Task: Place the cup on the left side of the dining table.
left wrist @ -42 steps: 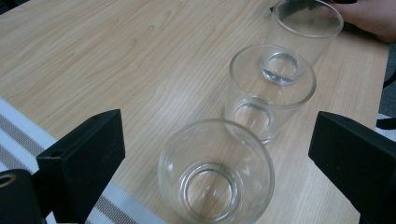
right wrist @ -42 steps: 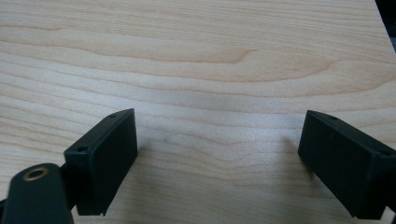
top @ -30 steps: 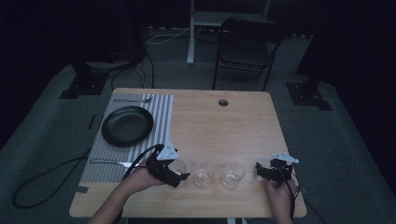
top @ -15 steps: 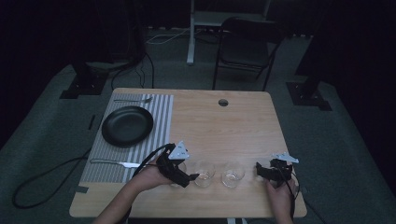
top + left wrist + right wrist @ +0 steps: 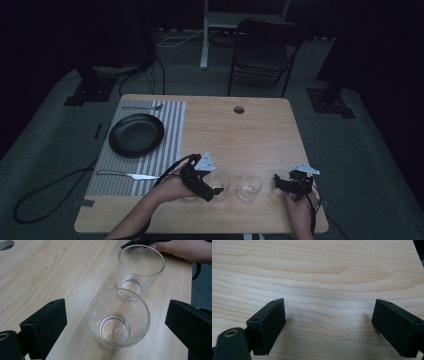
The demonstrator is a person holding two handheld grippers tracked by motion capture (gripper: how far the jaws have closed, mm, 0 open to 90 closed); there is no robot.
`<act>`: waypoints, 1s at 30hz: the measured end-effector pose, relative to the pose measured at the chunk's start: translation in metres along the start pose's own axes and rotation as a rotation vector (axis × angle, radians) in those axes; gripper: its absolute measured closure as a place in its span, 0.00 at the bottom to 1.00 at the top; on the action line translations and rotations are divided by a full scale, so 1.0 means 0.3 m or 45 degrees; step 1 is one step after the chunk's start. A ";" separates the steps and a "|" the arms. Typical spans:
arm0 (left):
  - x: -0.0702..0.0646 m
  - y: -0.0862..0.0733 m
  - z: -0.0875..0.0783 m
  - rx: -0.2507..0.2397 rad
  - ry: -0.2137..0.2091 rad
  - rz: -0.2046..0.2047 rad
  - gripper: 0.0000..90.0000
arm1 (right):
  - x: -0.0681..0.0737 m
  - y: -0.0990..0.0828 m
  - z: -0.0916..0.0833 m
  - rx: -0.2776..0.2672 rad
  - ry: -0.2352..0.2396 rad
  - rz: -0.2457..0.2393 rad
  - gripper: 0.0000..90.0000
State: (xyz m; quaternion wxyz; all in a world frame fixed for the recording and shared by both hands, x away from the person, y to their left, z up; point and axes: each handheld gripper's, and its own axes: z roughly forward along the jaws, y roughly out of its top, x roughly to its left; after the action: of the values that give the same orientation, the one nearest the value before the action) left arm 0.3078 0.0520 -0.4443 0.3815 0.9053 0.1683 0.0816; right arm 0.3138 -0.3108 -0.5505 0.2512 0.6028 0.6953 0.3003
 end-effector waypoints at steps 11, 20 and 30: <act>-0.010 0.044 0.057 0.034 -0.029 0.025 0.05 | 0.000 0.000 0.000 0.000 0.000 0.000 0.13; -0.029 0.092 0.107 0.059 -0.062 0.055 0.05 | 0.000 0.000 0.000 0.000 0.000 0.000 0.13; -0.053 0.137 0.167 0.097 -0.088 0.092 0.05 | 0.000 0.000 0.000 0.000 0.000 0.000 0.13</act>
State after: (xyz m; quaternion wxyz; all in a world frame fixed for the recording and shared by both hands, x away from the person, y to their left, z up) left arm 0.3169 -0.0138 -0.4497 0.3492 0.9268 0.1254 0.0576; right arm 0.3138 -0.3107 -0.5505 0.2513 0.6027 0.6953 0.3002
